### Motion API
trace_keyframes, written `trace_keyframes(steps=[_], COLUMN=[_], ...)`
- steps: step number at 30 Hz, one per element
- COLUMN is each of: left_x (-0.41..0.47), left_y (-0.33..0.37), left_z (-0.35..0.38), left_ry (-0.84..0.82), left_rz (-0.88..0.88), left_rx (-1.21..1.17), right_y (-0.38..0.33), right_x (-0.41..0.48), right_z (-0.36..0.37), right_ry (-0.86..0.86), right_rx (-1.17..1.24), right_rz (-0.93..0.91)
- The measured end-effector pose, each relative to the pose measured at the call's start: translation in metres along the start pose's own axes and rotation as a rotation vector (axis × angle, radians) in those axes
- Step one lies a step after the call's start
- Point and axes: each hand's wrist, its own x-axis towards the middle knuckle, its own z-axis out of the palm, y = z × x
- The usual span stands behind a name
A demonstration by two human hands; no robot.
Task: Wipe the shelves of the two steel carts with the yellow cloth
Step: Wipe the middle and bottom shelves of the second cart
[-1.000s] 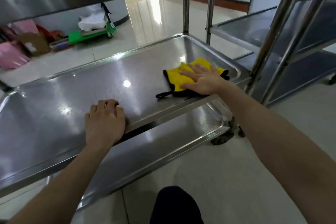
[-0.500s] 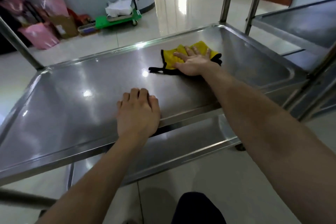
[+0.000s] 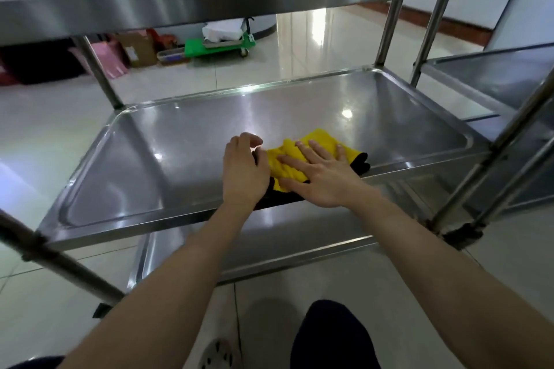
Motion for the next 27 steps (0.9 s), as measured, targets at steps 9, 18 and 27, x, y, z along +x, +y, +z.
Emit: trace_keyframes(steps=[9,18,27], left_x=[0.009,0.004,0.006], left_y=[-0.095,-0.091,-0.093], left_z=[-0.072,-0.063,-0.064], left_ry=[-0.128,-0.113,-0.103], left_rz=[-0.043,-0.014,-0.023], left_rx=[0.572,0.551,0.539], right_y=[0.017,-0.006,-0.057], right_x=[0.06,0.219,0.27], right_z=[-0.009,-0.019,-0.016], right_ry=[-0.124,-0.142,-0.17], right_rx=[0.02,-0.007,-0.028], right_rz=[0.087,0.218,0.104])
